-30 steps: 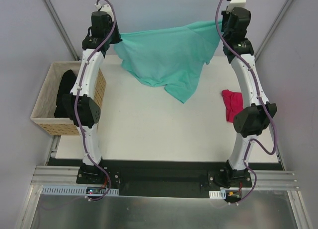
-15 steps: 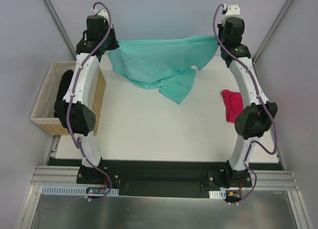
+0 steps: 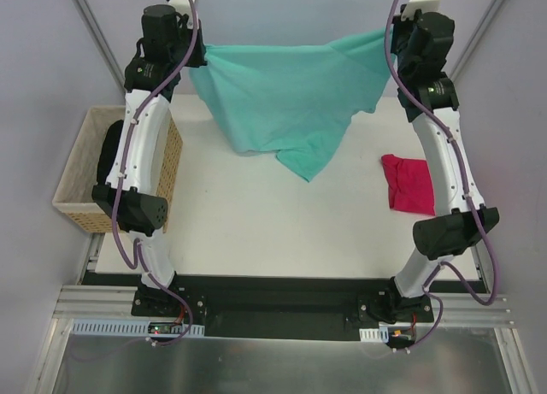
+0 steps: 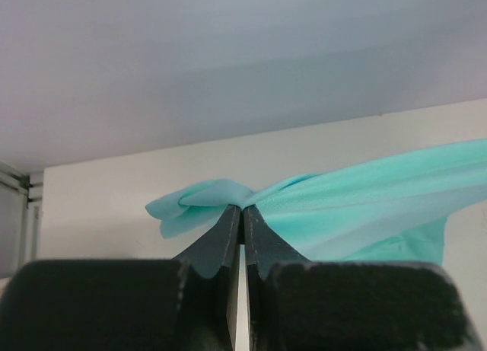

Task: Fold and stack the t-shirts
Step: Flatten out the tshirt

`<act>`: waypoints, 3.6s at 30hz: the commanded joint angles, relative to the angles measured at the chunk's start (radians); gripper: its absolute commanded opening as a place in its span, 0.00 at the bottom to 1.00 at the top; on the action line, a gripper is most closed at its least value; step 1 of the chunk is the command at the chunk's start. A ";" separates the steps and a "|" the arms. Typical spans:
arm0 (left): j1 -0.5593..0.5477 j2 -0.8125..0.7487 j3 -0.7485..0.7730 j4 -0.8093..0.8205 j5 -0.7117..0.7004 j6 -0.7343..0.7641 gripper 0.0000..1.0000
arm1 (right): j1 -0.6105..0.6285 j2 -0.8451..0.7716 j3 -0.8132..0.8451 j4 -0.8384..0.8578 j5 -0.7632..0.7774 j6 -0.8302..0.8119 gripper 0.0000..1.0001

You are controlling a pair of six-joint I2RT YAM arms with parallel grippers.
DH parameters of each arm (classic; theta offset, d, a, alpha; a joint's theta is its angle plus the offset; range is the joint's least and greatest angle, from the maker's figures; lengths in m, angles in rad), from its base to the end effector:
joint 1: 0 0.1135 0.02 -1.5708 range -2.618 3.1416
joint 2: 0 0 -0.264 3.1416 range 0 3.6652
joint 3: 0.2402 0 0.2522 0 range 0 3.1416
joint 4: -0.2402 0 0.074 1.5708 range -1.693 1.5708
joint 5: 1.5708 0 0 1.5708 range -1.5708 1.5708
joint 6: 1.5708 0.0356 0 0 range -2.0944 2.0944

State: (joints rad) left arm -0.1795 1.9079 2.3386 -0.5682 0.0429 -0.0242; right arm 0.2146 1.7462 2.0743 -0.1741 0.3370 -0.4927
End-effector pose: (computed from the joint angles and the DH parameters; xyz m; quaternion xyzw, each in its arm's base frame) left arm 0.4065 -0.0753 0.5044 0.0725 0.7505 -0.0829 0.6517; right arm 0.3786 0.0705 0.5257 -0.1027 0.6458 -0.2118 0.7263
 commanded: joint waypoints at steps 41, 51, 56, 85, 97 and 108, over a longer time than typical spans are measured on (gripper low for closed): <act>0.021 -0.205 0.162 0.212 -0.354 0.225 0.00 | 0.045 -0.251 0.040 0.435 0.039 -0.481 0.01; 0.020 -0.191 0.117 0.212 -0.313 0.199 0.00 | 0.045 -0.221 0.018 0.435 0.043 -0.474 0.01; 0.011 -0.182 0.079 0.211 -0.310 0.191 0.00 | 0.042 -0.191 0.003 0.435 0.046 -0.452 0.01; -0.020 0.148 0.208 0.231 -0.301 0.116 0.00 | -0.067 0.075 0.081 0.395 0.037 -0.265 0.01; -0.052 -0.019 -0.104 0.179 -0.298 0.072 0.00 | 0.023 -0.045 -0.097 0.295 0.103 -0.208 0.01; -0.118 -0.317 -0.522 0.087 -0.356 -0.028 0.00 | 0.077 -0.246 -0.326 0.065 0.163 -0.041 0.01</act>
State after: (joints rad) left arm -0.2916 1.7145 1.8698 -0.4538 -0.2466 -0.0010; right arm 0.2821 1.6070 1.7615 -0.0391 0.4335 -0.6147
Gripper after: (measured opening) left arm 0.008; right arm 0.013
